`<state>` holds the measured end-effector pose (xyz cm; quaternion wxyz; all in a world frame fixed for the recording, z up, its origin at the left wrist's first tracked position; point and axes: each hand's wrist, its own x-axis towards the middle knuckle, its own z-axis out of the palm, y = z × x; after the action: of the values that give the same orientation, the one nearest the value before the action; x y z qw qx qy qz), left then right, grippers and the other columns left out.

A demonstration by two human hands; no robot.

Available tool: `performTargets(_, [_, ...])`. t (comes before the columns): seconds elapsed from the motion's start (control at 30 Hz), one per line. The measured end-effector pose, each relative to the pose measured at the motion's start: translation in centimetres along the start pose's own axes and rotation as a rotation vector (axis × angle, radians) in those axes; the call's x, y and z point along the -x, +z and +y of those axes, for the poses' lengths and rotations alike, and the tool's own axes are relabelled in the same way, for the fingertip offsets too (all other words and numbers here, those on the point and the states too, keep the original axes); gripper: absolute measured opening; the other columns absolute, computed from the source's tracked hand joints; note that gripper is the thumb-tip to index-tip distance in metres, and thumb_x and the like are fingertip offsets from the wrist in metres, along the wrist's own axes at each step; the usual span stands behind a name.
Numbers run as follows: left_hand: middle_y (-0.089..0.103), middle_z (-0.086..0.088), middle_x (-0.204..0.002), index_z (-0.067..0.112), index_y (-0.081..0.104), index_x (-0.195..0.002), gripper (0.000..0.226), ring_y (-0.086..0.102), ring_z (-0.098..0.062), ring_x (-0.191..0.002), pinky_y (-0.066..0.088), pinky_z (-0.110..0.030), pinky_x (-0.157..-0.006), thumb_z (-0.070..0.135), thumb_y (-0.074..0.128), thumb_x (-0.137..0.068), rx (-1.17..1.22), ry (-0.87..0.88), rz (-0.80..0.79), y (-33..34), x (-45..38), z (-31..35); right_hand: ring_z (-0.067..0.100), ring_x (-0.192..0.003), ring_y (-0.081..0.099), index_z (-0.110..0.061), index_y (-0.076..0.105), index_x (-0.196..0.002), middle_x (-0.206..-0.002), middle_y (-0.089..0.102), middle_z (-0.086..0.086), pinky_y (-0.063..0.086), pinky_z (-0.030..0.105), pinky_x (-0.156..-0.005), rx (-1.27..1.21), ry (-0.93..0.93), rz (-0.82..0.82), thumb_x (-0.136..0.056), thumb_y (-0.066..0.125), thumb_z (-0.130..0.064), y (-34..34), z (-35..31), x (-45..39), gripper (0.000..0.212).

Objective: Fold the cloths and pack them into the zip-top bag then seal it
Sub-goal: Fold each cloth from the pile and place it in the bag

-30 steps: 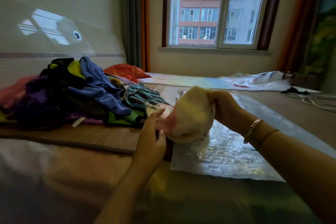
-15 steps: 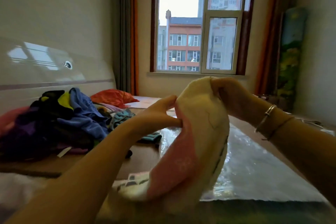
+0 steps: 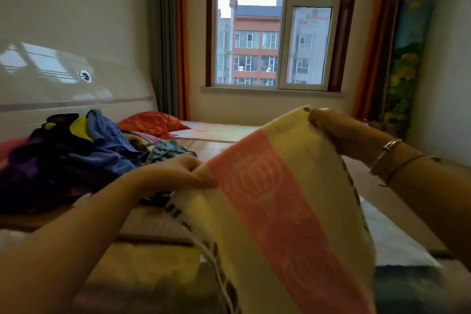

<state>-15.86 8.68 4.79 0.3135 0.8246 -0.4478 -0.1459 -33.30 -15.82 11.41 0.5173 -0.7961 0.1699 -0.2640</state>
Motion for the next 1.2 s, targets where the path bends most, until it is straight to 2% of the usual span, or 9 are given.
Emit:
performTargets(0.07, [0.070, 0.004, -0.088, 0.028, 0.071, -0.085, 0.037, 0.066, -0.017, -0.087, 0.053, -0.029, -0.078, 0.061, 0.073, -0.068, 0.023, -0.010, 0.117, -1.2, 0.0, -0.2, 0.011, -0.057, 0.045, -0.013, 0.048, -0.082, -0.070, 0.045, 0.005, 0.042, 0.023, -0.052, 0.045, -0.004, -0.006, -0.098, 0.041, -0.013, -0.4, 0.9, -0.5, 0.018])
performTargets(0.13, [0.063, 0.012, -0.087, 0.033, 0.065, -0.082, 0.012, 0.059, -0.007, -0.083, 0.044, -0.017, -0.069, 0.044, 0.064, -0.085, 0.006, 0.006, 0.168, -1.4, 0.3, 0.1, 0.015, -0.065, 0.046, -0.009, 0.052, -0.090, -0.077, 0.046, 0.007, 0.043, 0.028, -0.060, 0.069, -0.002, -0.019, -0.099, 0.041, -0.012, -0.8, 1.8, -0.9, 0.015])
performTargets(0.23, [0.060, 0.014, -0.087, 0.030, 0.064, -0.087, 0.010, 0.052, 0.003, -0.079, 0.038, -0.016, -0.066, 0.031, 0.057, -0.094, -0.109, 0.084, 0.242, -1.5, 0.1, 0.2, 0.020, -0.071, 0.047, 0.007, 0.051, -0.115, -0.085, 0.048, 0.012, 0.041, 0.032, -0.063, 0.158, -0.008, 0.040, -0.099, 0.043, -0.014, -1.0, 2.9, -1.3, 0.027])
performTargets(0.4, [0.068, -0.010, -0.096, 0.010, 0.073, -0.097, 0.030, 0.061, -0.018, -0.090, 0.045, -0.022, -0.074, 0.036, 0.071, -0.080, -0.103, 0.097, 0.248, -3.5, -0.4, 1.4, 0.024, -0.081, 0.051, 0.003, 0.054, -0.117, -0.094, 0.053, 0.016, 0.049, 0.049, -0.088, 0.147, -0.030, 0.117, -0.099, 0.044, -0.016, -1.1, 4.0, -2.8, 0.028])
performTargets(0.57, [0.070, -0.002, -0.089, 0.018, 0.073, -0.092, 0.031, 0.067, -0.019, -0.085, 0.052, -0.026, -0.067, 0.034, 0.081, -0.067, -0.217, -0.089, -0.002, -6.0, -2.8, 0.8, 0.023, -0.082, 0.050, -0.008, 0.054, -0.104, -0.093, 0.052, 0.014, 0.043, 0.029, -0.061, 0.175, -0.042, 0.224, -0.096, 0.049, -0.021, -0.5, 6.1, -6.7, 0.016])
performTargets(0.77, [0.059, -0.003, -0.064, 0.011, 0.068, -0.067, 0.014, 0.050, -0.012, -0.064, 0.034, -0.025, -0.055, 0.019, 0.076, -0.075, -0.266, 0.135, 0.550, -3.4, -6.9, -3.1, 0.026, -0.079, 0.057, -0.011, 0.055, -0.091, -0.087, 0.061, 0.013, 0.048, 0.036, -0.073, 0.293, -0.151, 0.346, -0.090, 0.054, -0.007, 0.1, 10.1, -9.0, 0.005])
performTargets(0.87, [0.063, -0.006, -0.069, 0.006, 0.070, -0.073, 0.016, 0.053, -0.015, -0.065, 0.038, -0.028, -0.059, 0.021, 0.075, -0.076, -0.246, 0.166, 0.518, -0.8, -6.3, -4.7, 0.026, -0.065, 0.057, -0.007, 0.049, -0.095, -0.088, 0.055, 0.015, 0.054, 0.028, -0.050, 0.069, -0.066, 0.243, -0.093, 0.044, 0.003, 0.2, 11.0, -7.1, 0.012])
performTargets(1.0, [0.067, 0.002, -0.076, 0.016, 0.072, -0.082, 0.010, 0.058, -0.002, -0.064, 0.046, -0.019, -0.060, 0.008, 0.076, -0.077, -0.142, 0.245, 0.378, 2.3, -2.6, -5.1, 0.036, -0.085, 0.069, -0.009, 0.048, -0.102, -0.098, 0.058, 0.020, 0.059, 0.040, -0.075, -0.250, 0.012, 0.060, -0.096, 0.039, 0.000, 0.0, 12.2, -2.0, 0.014])
performTargets(1.2, [0.067, 0.000, -0.069, 0.027, 0.069, -0.075, 0.018, 0.059, -0.004, -0.058, 0.045, -0.016, -0.053, 0.012, 0.079, -0.074, -0.029, 0.205, 0.175, 6.5, 3.8, -5.7, 0.031, -0.075, 0.063, -0.006, 0.047, -0.081, -0.083, 0.046, 0.016, 0.059, 0.033, -0.064, -0.343, 0.102, 0.006, -0.093, 0.034, 0.005, -0.9, 15.2, 6.5, 0.021])
